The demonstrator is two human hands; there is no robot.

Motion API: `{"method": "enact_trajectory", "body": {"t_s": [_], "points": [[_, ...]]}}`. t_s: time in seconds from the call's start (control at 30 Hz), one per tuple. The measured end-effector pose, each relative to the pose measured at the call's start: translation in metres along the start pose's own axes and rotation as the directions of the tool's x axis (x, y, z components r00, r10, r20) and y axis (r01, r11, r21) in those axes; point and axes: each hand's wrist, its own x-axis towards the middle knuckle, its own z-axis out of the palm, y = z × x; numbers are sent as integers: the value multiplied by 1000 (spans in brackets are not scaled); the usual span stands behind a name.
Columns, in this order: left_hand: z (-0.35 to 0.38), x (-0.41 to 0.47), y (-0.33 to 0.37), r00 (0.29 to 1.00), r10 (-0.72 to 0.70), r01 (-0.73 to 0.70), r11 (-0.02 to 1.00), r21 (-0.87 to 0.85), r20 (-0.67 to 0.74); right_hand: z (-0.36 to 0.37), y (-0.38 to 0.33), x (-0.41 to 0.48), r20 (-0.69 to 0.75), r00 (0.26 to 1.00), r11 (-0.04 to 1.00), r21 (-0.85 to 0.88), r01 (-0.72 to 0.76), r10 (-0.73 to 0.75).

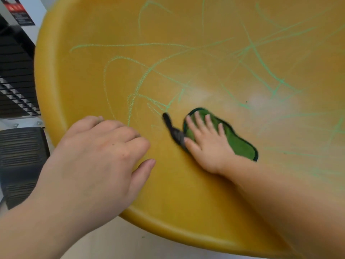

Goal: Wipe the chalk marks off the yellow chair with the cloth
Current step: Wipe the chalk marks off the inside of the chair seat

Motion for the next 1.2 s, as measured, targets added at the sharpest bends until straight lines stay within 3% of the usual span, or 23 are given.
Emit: {"method": "enact_trajectory", "body": {"t_s": [0.07, 0.13, 0.23, 0.3, 0.4, 0.5, 0.6, 0.7, 0.8, 0.9, 0.97, 1.07, 1.2], "points": [[0, 1, 0, 1000, 9, -9, 1000, -9, -19, 1, -32, -46, 78, 974, 975, 86, 205, -211], [-2, 2, -1, 999, 15, -16, 999, -34, -37, -6, -50, -91, 152, 904, 904, 229, 360, -399], [-4, 6, -4, 996, 27, -34, 996, -81, -84, -15, -37, -107, 248, 833, 857, 302, 418, -494], [-5, 8, -10, 991, 21, -32, 996, -86, -129, -13, -12, -83, 205, 885, 907, 147, 395, -419], [-8, 6, -25, 983, -1, -8, 999, -48, -185, -8, 44, -33, 46, 994, 995, -42, 96, -94], [-10, -4, -37, 973, -65, 67, 998, 4, -223, -19, 101, -6, -55, 973, 968, -98, -230, 226], [-7, -15, -43, 975, -96, 107, 993, 43, -203, -21, 106, 1, -55, 937, 932, -99, -350, 346], [-4, -20, -45, 977, -104, 108, 994, 11, -187, -13, 50, 2, 4, 969, 969, 6, -248, 248], [-1, -18, -43, 977, -106, 106, 994, -9, -184, -5, -32, -19, 55, 997, 989, 143, 44, -52], [0, -16, -43, 973, -99, 94, 995, -36, -209, -9, -94, -55, 67, 929, 886, 334, 322, -363], [2, -17, -43, 969, -99, 89, 995, -53, -228, -17, -103, -68, 70, 875, 811, 417, 411, -479], [2, -18, -44, 968, -106, 90, 993, -79, -227, -15, -70, -49, 89, 883, 863, 277, 423, -462], [3, -20, -44, 971, -87, 68, 993, -95, -221, -9, 9, 3, 18, 998, 998, 14, 65, -65]]}}
